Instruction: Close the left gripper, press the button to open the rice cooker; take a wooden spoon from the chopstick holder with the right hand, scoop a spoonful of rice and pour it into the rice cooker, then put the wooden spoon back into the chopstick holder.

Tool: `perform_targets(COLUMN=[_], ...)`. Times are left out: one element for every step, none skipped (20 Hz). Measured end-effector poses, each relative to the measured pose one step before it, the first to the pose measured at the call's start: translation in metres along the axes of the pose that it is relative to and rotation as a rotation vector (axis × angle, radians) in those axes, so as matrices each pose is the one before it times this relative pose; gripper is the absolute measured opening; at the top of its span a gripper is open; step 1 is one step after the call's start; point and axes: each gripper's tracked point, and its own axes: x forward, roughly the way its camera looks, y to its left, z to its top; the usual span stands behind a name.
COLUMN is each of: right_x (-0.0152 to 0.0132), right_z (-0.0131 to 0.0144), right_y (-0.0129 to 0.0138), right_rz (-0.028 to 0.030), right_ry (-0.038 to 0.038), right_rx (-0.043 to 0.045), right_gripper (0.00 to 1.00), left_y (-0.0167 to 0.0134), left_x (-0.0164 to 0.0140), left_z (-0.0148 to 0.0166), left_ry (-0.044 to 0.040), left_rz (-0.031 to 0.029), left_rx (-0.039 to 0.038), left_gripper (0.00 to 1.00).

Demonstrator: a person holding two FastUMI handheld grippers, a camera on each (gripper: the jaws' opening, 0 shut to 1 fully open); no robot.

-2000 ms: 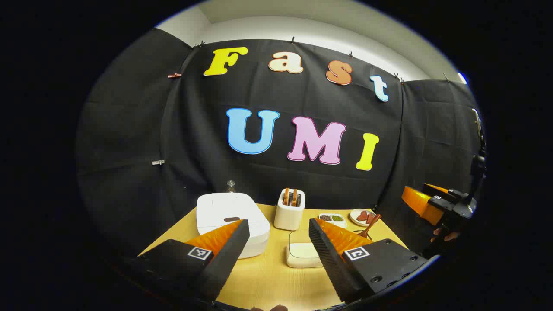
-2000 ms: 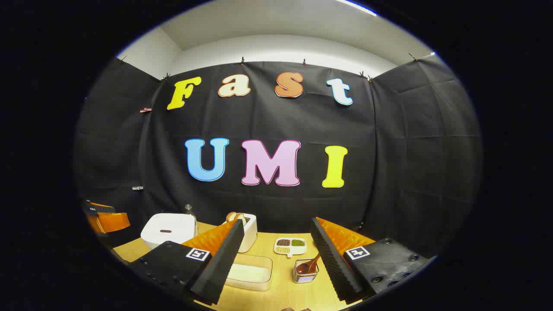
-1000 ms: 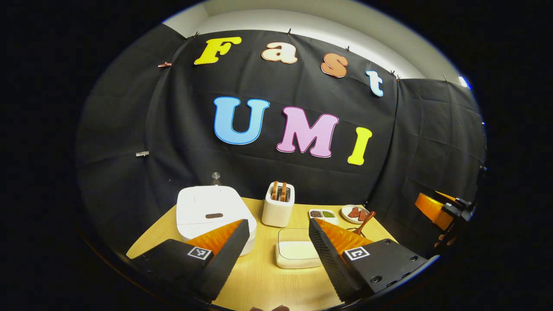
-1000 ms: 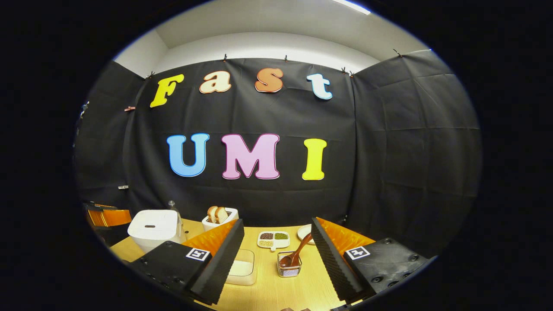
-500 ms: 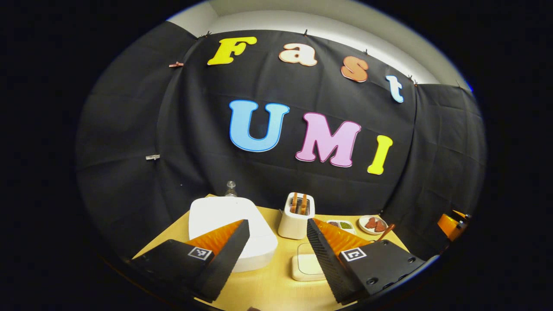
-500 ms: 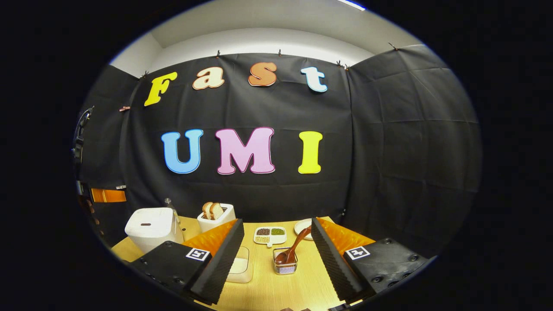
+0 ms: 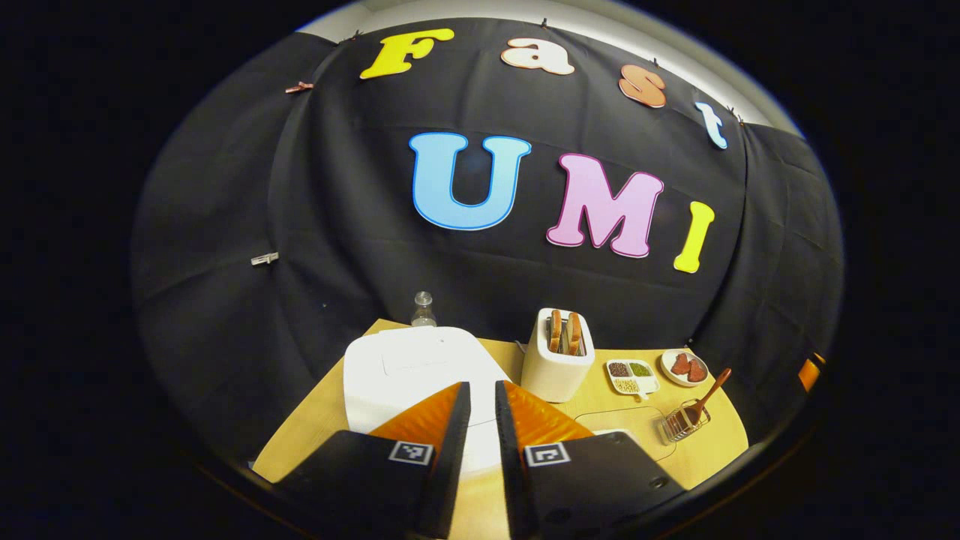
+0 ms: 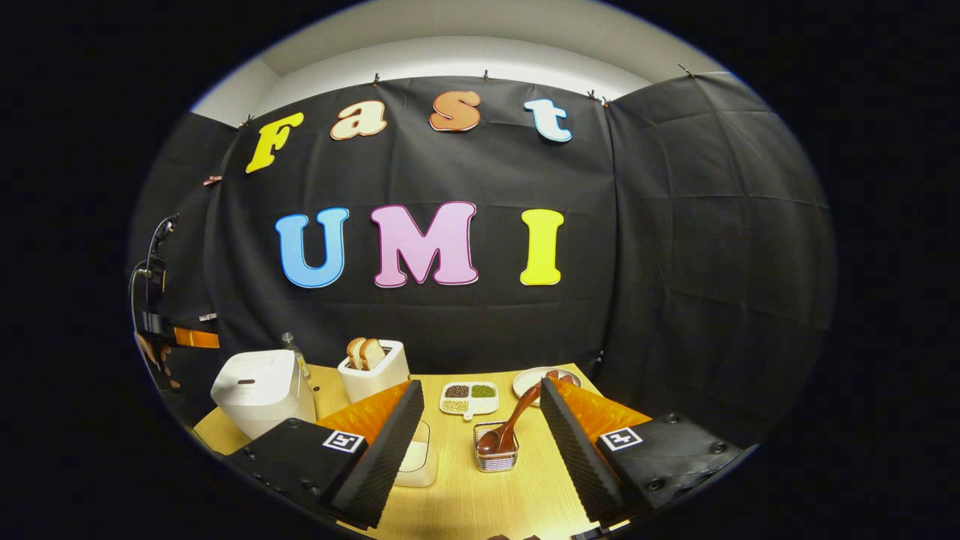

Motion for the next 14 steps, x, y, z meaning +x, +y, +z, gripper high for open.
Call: perform_targets(right_x=[0.00216, 0.00145, 0.0022, -0.00037, 0.00044, 0.00164, 0.00343, 0.00239, 0.0009, 0.00118, 0.00067, 0.0006, 0.0005, 0.00058], right_z=[-0.00322, -0.00356, -0.00145, -0.00208, -0.00251, -0.00337, -0.00622, -0.00555, -0.00354, -0.00364, -0.00196, -0.00307, -0.00134, -0.00138], right_y=[-0.00024, -0.00074, 0.0003, -0.00058, -0.00097, -0.00169, -0.00167, -0.00173, -0.00182, -0.002, -0.00123, -0.00099, -0.00147, -0.00152], right_rz=[-0.00101, -0.00127, -0.00263, -0.00298, -0.00354, -0.00425, -0.00351, -0.00267, -0.00255, -0.00293, -0.00188, -0.0005, -0.00064, -0.0014], right_ry=[0.00943, 0.00873, 0.00844, 0.00899, 0.00745, 0.00904, 0.00951, 0.00938, 0.00879, 0.00906, 0.00769, 0.00677, 0.00426, 0.00327], right_rx=[-0.00178, -0.00132, -0.00011, 0.00045, 0.00001, 0.00085, 0.00266, 0.00341, 0.00214, 0.00062, -0.00019, 0.00004, -0.00022, -0.00055], right_gripper=[0.98, 0.98, 0.98, 0.98, 0.98, 0.98, 0.98, 0.98, 0.98, 0.98, 0.98, 0.98, 0.98, 0.98], left_y=[0.00674, 0.006, 0.00549, 0.00426, 0.00237, 0.0033, 0.00611, 0.00538, 0.004, 0.00087, 0.0002, 0.00274, 0.00256, 0.00229], left_x=[0.00908, 0.00927, 0.00887, 0.00825, 0.00847, 0.00736, 0.00912, 0.00687, 0.00662, 0.00523, 0.00454, 0.00564, 0.00358, 0.00414], left_z=[-0.00427, -0.00666, -0.0056, -0.00346, -0.00398, -0.00494, -0.00397, -0.0034, -0.00396, -0.0086, -0.00622, -0.0045, -0.00378, -0.00718], left_ry=[0.01768, 0.01476, 0.01344, 0.01291, 0.01297, 0.0124, 0.00962, 0.00784, 0.01224, 0.01944, 0.02067, 0.01459, 0.0129, 0.01734], left_rz=[0.01031, 0.00485, 0.00712, -0.00159, -0.00414, 0.00284, 0.00912, 0.01361, 0.00938, -0.0008, -0.0017, 0.0033, 0.00907, 0.01091], left_rx=[0.00721, 0.00228, -0.0072, -0.02018, -0.02395, -0.02244, -0.01721, -0.01068, -0.00713, -0.00753, -0.00763, -0.00523, -0.00204, -0.00182], left_gripper=[0.25, 0.16, 0.11, 0.09, 0.08, 0.07, 0.07, 0.06, 0.06, 0.06, 0.06, 0.06, 0.06, 0.06])
